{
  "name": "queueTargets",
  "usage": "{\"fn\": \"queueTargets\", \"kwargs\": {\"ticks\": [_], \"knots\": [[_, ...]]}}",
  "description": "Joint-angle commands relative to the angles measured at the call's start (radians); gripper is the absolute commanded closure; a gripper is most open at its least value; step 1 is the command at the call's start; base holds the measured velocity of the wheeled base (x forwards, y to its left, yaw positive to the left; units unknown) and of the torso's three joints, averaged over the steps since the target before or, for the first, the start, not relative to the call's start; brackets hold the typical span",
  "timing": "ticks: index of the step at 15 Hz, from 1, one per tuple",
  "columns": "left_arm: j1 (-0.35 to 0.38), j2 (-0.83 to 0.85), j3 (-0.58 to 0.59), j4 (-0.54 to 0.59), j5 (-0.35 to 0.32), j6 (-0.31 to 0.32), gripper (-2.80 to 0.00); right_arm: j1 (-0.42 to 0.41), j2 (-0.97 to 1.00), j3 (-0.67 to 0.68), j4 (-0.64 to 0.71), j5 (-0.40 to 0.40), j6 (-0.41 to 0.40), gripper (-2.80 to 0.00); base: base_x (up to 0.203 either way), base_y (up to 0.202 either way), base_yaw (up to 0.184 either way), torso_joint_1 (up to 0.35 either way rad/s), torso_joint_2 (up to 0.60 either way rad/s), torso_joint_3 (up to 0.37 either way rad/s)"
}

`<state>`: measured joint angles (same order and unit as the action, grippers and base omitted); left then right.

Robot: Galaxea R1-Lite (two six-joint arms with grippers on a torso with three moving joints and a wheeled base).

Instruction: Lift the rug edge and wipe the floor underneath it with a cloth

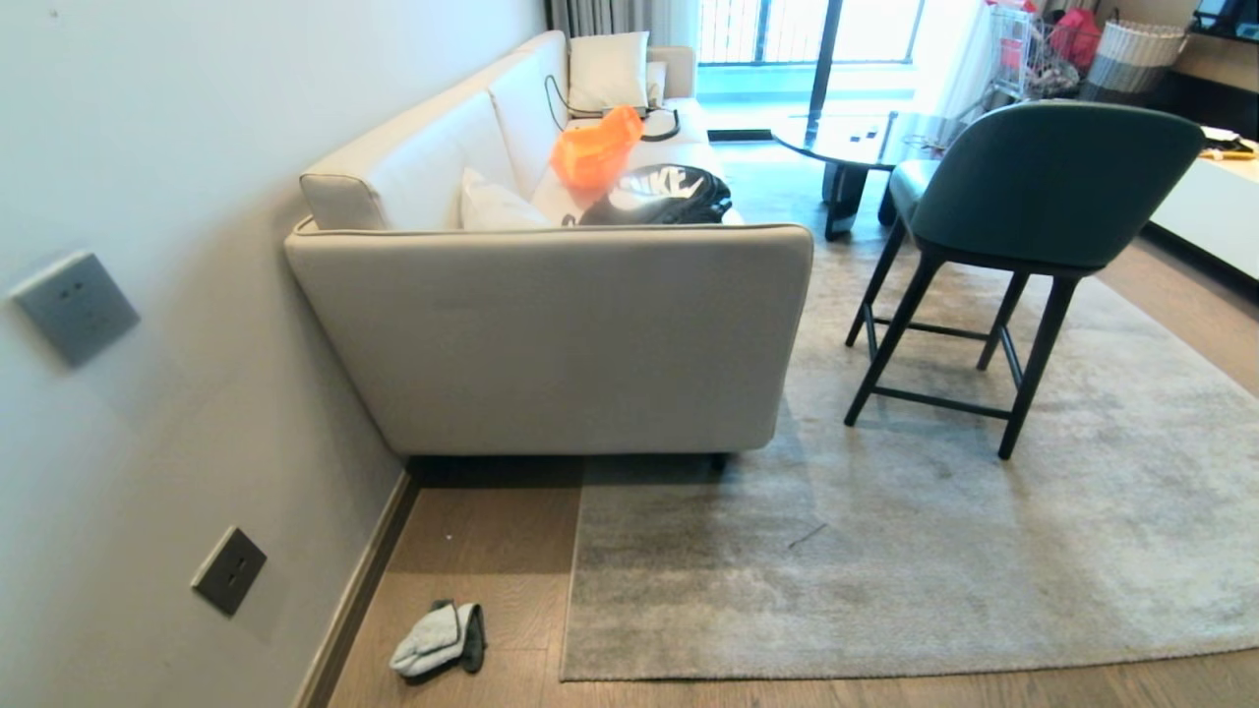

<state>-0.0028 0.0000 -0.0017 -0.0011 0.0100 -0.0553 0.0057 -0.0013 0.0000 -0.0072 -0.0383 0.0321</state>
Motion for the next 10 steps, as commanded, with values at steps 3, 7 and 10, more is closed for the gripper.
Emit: {"fn": "queueTargets", "kwargs": {"ticks": [3,7,10], "knots": [[0.000,0.000,0.000,0.000,0.001,-0.001,0.00,0.000,0.001,0.000,0.000,0.000,0.000,0.00,0.000,0.000,0.000,0.000,0.00,0.000],[0.000,0.000,0.000,0.000,0.001,-0.001,0.00,0.000,0.001,0.000,0.000,0.000,0.000,0.00,0.000,0.000,0.000,0.000,0.00,0.000],[0.000,0.000,0.000,0.000,0.001,0.000,0.00,0.000,0.001,0.000,0.000,0.000,0.000,0.00,0.000,0.000,0.000,0.000,0.00,0.000]]}}
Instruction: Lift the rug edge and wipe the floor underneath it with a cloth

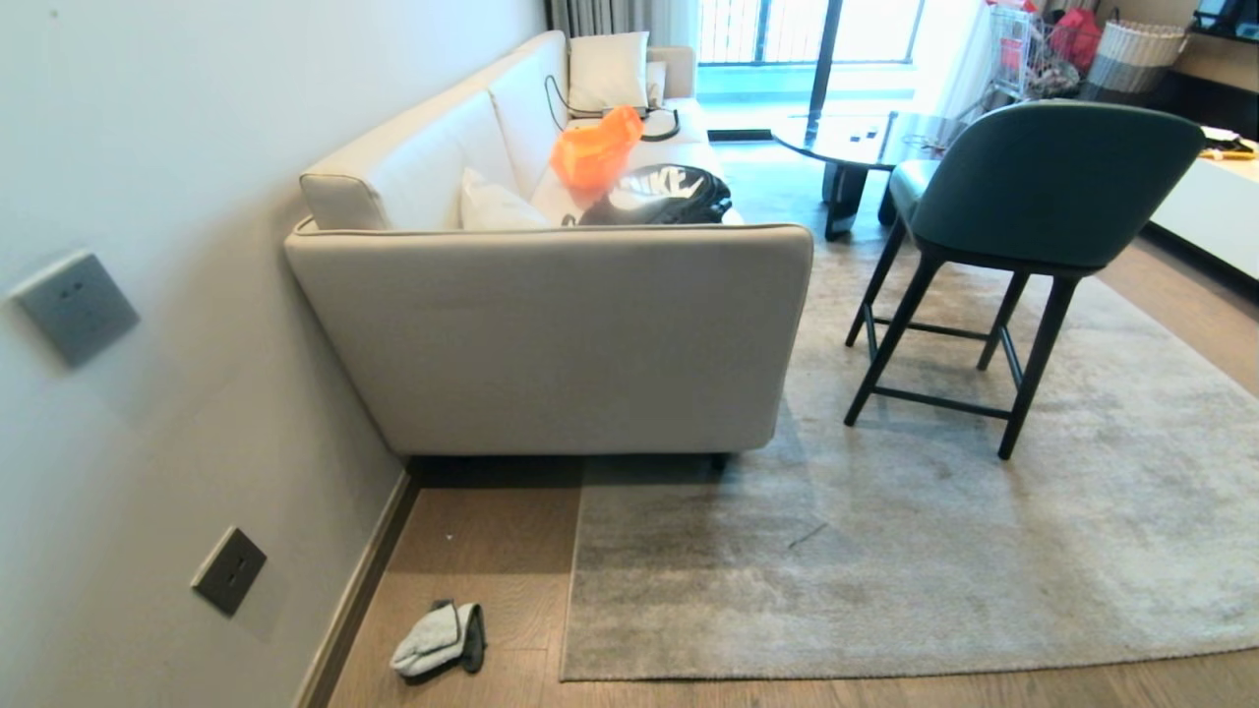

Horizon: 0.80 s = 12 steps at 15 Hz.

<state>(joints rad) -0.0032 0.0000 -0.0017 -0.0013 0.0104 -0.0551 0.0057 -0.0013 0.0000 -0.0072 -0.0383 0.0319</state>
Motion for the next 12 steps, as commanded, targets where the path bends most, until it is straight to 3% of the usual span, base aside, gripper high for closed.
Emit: {"fn": "queueTargets", "kwargs": {"ticks": [1,12], "knots": [[0.000,0.000,0.000,0.000,0.000,0.000,0.00,0.000,0.001,0.000,0.000,0.000,0.000,0.00,0.000,0.000,0.000,0.000,0.00,0.000],[0.000,0.000,0.000,0.000,0.000,0.000,0.00,0.000,0.001,0.000,0.000,0.000,0.000,0.00,0.000,0.000,0.000,0.000,0.00,0.000]]}}
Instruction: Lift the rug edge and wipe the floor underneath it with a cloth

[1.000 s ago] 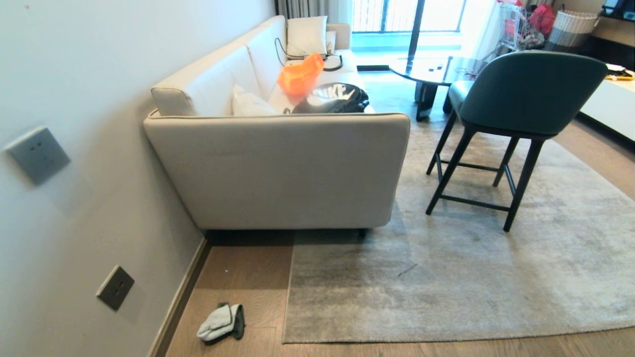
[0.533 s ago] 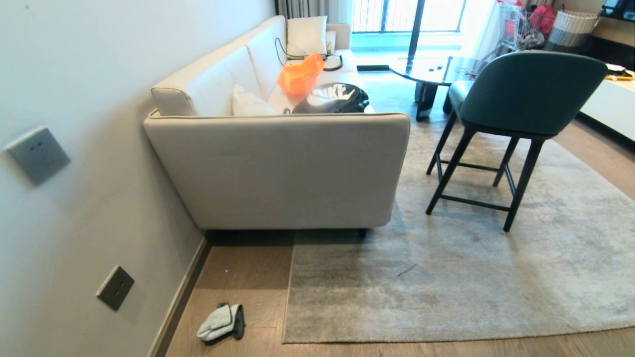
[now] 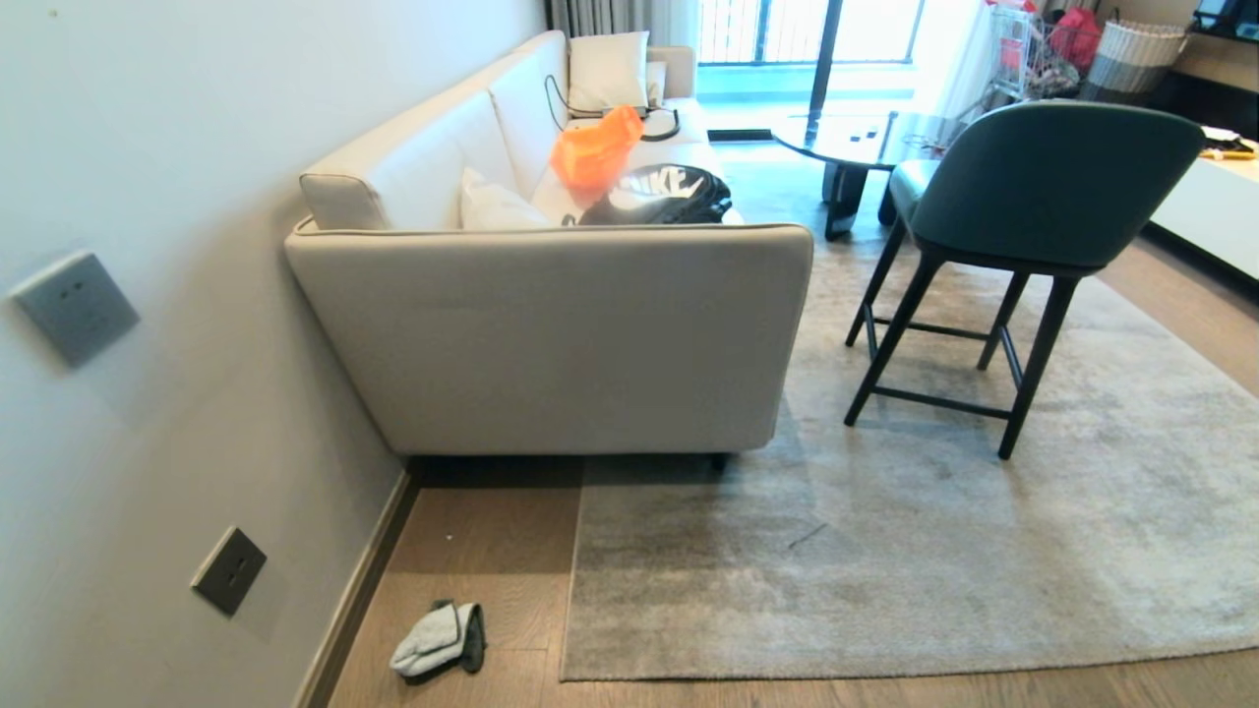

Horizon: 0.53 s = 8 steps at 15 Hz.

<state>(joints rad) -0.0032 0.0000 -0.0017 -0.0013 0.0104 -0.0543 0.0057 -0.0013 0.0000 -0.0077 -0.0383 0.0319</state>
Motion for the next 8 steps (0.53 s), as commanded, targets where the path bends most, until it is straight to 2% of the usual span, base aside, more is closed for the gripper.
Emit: {"fn": "queueTargets", "kwargs": {"ticks": [1,8], "knots": [[0.000,0.000,0.000,0.000,0.000,-0.001,0.00,0.000,0.001,0.000,0.000,0.000,0.000,0.00,0.000,0.000,0.000,0.000,0.00,0.000],[0.000,0.000,0.000,0.000,0.000,-0.001,0.00,0.000,0.001,0.000,0.000,0.000,0.000,0.00,0.000,0.000,0.000,0.000,0.00,0.000]]}}
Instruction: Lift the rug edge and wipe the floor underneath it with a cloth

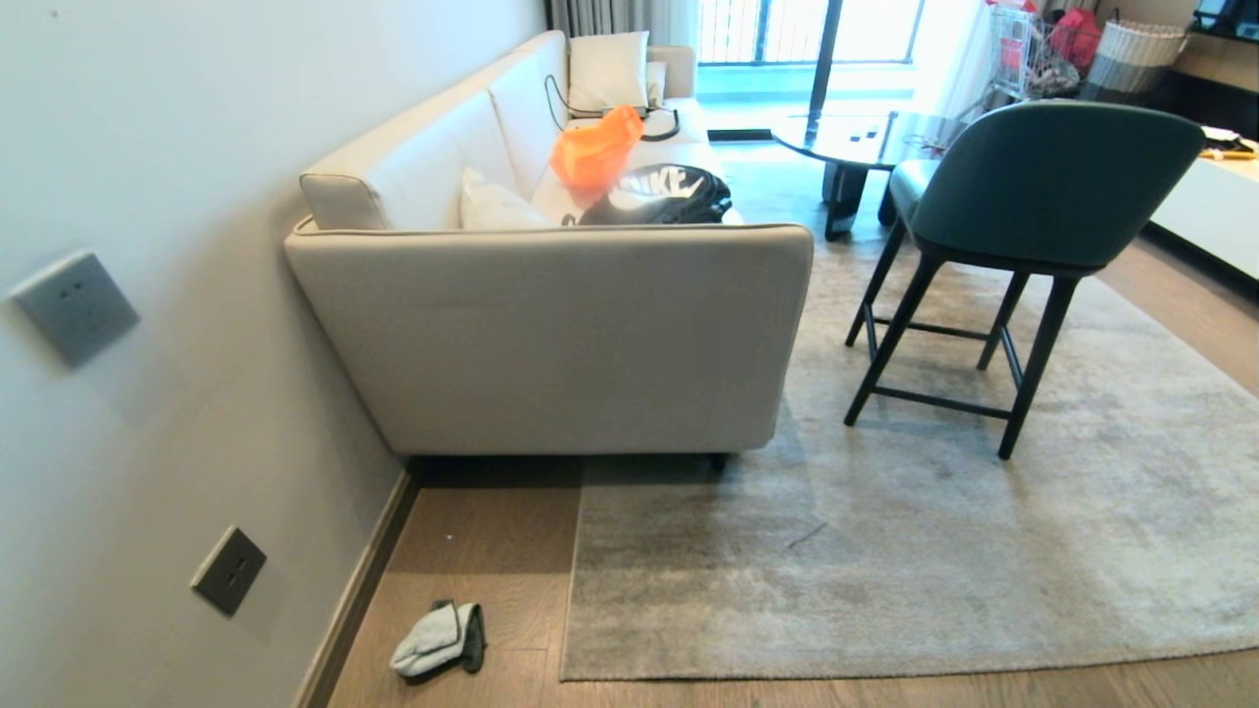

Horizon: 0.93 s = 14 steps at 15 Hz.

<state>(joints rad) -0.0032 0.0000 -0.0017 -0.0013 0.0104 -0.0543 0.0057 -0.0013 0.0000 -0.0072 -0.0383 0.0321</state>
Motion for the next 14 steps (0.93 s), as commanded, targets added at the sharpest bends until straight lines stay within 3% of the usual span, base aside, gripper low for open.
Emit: {"fn": "queueTargets", "kwargs": {"ticks": [1,14], "knots": [[0.000,0.000,0.000,0.000,0.000,-0.001,0.00,0.000,0.001,0.000,0.000,0.000,0.000,0.00,0.000,0.000,0.000,0.000,0.00,0.000],[0.000,0.000,0.000,0.000,0.000,-0.001,0.00,0.000,0.001,0.000,0.000,0.000,0.000,0.00,0.000,0.000,0.000,0.000,0.00,0.000]]}}
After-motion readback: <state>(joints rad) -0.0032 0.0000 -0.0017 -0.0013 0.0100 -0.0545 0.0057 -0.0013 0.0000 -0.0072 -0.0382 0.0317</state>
